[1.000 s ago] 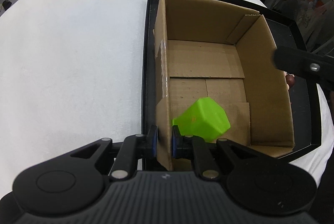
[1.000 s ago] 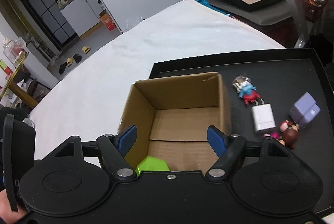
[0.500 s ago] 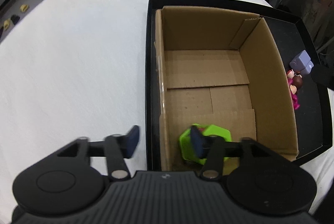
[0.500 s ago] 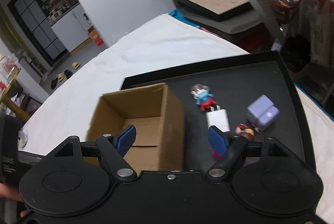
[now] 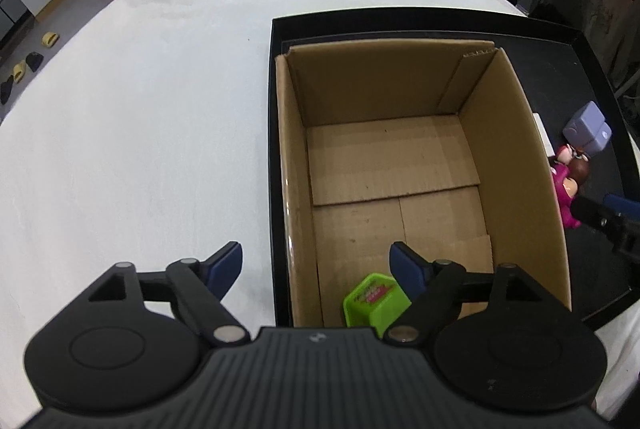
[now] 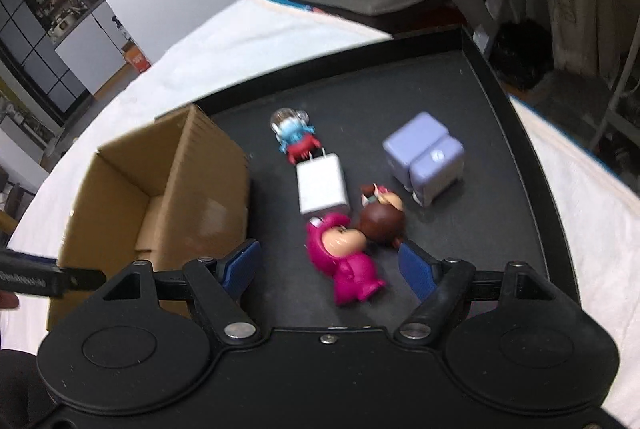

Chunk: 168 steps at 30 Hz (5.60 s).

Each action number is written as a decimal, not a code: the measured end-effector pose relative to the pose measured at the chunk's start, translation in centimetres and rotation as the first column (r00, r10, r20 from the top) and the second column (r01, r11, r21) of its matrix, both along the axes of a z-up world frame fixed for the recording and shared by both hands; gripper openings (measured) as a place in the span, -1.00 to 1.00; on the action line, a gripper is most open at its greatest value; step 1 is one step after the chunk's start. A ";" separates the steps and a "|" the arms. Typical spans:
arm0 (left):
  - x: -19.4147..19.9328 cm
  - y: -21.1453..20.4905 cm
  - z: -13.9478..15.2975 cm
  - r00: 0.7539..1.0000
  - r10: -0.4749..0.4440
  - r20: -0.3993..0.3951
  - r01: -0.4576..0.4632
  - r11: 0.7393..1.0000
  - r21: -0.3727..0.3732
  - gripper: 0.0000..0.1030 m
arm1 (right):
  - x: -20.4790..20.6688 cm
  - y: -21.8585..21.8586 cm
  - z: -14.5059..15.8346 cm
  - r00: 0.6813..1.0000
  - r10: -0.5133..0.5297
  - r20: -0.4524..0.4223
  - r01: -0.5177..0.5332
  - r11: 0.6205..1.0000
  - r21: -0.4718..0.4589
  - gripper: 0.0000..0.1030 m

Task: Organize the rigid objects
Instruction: 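Open the right tool to drop the green tin into the box, then grasp the pink hooded doll with the right tool, then carry the pink doll over the box and release it inside, then move the right tool to the lavender block and close on it, then lift the lavender block with the right tool and lower it into the box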

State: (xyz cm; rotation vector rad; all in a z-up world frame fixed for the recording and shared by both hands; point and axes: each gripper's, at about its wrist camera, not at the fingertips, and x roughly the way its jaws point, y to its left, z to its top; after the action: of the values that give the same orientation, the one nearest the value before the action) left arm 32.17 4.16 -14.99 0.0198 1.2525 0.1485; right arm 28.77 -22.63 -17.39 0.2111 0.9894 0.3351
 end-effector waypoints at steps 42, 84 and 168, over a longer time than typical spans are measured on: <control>0.1 1.4 0.3 0.999 -0.021 0.039 0.021 1.000 0.010 0.54 | 0.2 3.0 3.7 0.999 0.038 0.036 -0.039 0.999 0.021 -0.42; -0.6 5.4 -0.9 0.982 0.175 0.073 -0.156 0.965 -0.209 -0.81 | 1.7 18.5 6.0 0.959 0.281 0.037 -0.280 0.960 -0.023 -0.40; 2.5 -1.5 -0.5 0.999 0.044 0.000 -0.044 0.995 0.090 0.29 | 6.5 -2.6 -2.9 0.992 -0.011 0.127 0.032 0.986 -0.163 -0.12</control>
State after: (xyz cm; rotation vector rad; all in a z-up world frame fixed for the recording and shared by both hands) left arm 34.65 2.65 -15.50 0.0702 1.2485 0.2435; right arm 35.26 -25.27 -20.24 0.0492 0.8845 0.2425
